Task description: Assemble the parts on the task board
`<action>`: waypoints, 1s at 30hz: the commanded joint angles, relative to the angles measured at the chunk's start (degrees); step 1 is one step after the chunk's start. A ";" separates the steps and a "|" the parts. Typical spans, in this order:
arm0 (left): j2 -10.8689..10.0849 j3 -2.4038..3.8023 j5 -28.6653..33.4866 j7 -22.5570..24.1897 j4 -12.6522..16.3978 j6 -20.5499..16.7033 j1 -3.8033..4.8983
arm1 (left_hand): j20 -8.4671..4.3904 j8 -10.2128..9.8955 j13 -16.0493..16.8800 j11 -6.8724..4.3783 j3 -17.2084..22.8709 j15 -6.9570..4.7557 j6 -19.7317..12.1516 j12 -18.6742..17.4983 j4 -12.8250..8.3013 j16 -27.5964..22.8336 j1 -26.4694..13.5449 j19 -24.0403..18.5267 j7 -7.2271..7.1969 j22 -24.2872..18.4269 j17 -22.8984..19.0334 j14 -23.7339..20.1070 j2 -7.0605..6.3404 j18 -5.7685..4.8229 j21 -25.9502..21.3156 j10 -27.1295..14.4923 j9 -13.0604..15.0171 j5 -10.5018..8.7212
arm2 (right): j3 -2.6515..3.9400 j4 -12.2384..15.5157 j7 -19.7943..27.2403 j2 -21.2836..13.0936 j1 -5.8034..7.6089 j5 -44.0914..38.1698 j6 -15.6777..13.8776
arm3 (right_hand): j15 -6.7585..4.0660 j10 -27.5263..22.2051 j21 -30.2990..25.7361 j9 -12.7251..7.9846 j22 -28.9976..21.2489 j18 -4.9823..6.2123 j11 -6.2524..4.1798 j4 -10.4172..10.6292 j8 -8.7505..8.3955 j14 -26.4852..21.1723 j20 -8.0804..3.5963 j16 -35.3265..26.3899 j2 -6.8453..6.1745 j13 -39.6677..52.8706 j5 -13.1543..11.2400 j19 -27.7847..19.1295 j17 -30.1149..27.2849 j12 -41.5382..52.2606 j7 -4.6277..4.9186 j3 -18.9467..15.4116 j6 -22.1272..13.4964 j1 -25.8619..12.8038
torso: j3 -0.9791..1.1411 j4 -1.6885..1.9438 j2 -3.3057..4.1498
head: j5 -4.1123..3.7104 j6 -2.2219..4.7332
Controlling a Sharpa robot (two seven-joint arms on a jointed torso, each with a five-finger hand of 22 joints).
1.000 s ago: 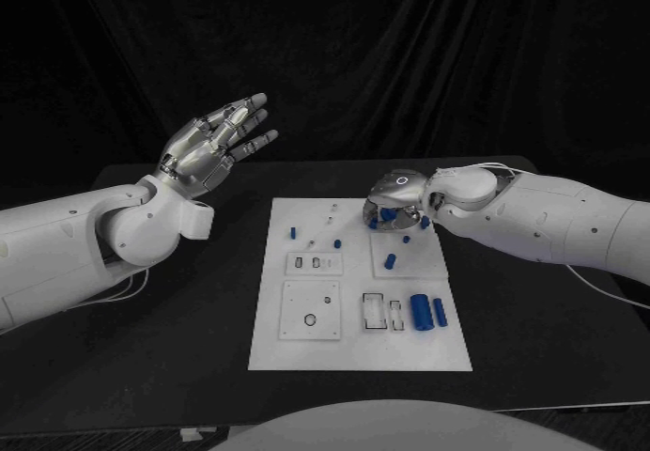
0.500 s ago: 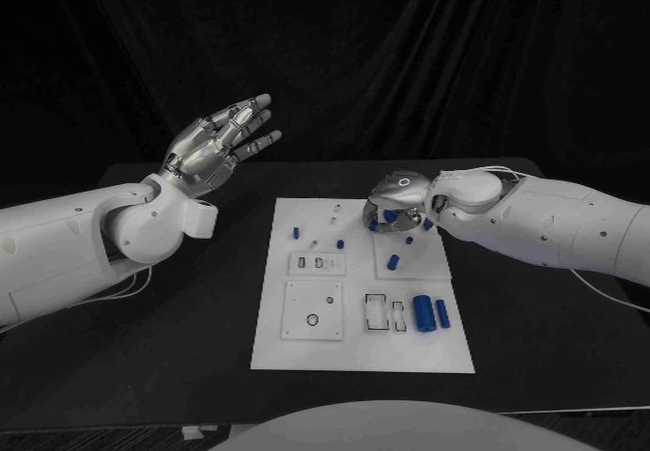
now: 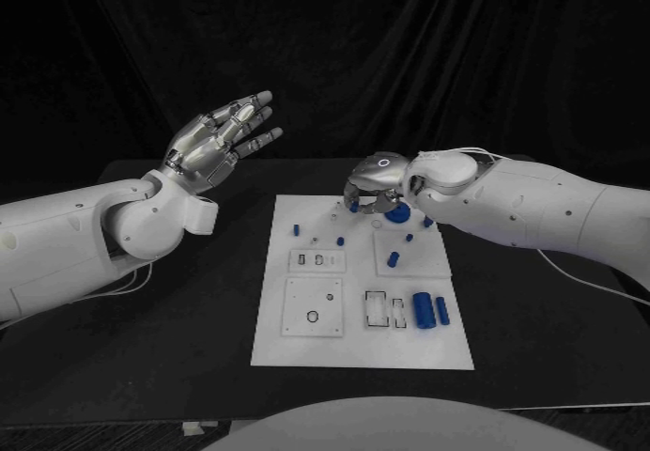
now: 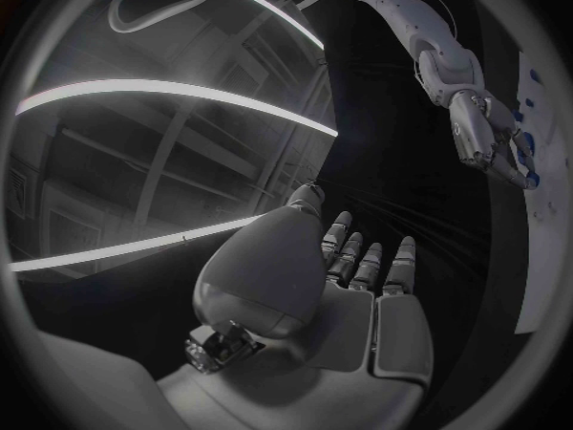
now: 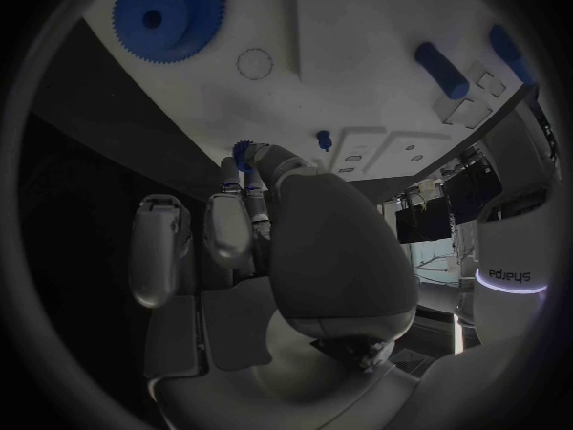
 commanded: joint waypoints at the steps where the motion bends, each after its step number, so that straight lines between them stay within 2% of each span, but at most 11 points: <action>1: 0.11 0.07 0.11 0.33 -0.01 0.51 -0.08 | 0.39 0.40 0.05 0.30 0.26 -0.08 0.46 0.36 -0.03 -0.03 0.42 0.04 0.03 -0.02 0.05 0.05 -0.04 0.59 0.01 -0.07 0.07 0.35 | 0.03 -1.87 -2.57 1.37 0.18 2.01 0.83 | -0.07 -0.01 -0.07 0.03 1.37 0.05 0.31 -0.29 0.05 -0.24 -0.02 -0.32 0.50 0.13 -0.28 -0.08 0.02 0.38 0.26 -0.02 0.02 0.27 | 0.03 0.11 0.03 | -0.20 -0.03; 10: 0.14 0.07 0.11 0.25 -0.06 0.01 -0.08 | 0.33 0.22 -0.01 0.14 0.45 -0.18 -0.05 0.23 -0.30 -0.03 0.65 -0.02 -0.21 -0.05 0.04 0.04 -0.37 0.59 -0.04 -0.33 -0.02 0.31 | 0.03 -6.45 -3.51 5.18 0.17 2.55 0.10 | 0.17 0.16 0.05 0.07 1.66 -0.01 0.53 -0.69 -0.48 -0.36 0.19 -0.34 0.58 0.37 -0.63 -0.06 0.07 0.63 0.55 0.20 -0.72 0.33 | 0.10 0.12 0.14 | -0.25 0.42; 16: 0.09 0.07 0.11 0.20 -0.08 -0.15 -0.08 | 0.29 0.14 -0.03 0.09 0.51 -0.24 -0.27 0.17 -0.34 -0.03 0.68 -0.04 -0.31 -0.07 0.04 0.04 -0.44 0.59 -0.06 -0.43 -0.06 0.31 | 0.04 -8.73 -3.84 6.85 0.12 2.61 0.05 | 0.21 0.09 0.05 0.06 1.69 -0.02 0.57 -0.75 -0.61 -0.42 0.24 -0.39 0.58 0.40 -0.72 -0.08 0.00 0.62 0.60 0.25 -0.87 0.29 | 0.04 0.06 0.08 | -0.19 0.50; 30: 0.25 0.07 0.11 -0.05 -0.16 0.14 -0.08 | 0.26 0.36 -0.03 0.28 0.62 -0.35 0.21 0.21 -0.34 -0.03 0.67 -0.05 -0.07 -0.07 0.04 0.04 -0.44 0.58 -0.07 -0.49 0.02 0.38 | 0.04 -10.44 -4.17 8.29 -0.38 2.62 1.83 | 0.42 -0.37 -0.02 0.14 1.77 -0.01 0.70 -1.02 -1.11 -0.93 0.48 -0.74 0.71 0.54 -1.70 -0.29 -0.57 0.50 0.66 0.45 -1.33 0.08 | 0.05 0.06 0.05 | -0.29 0.42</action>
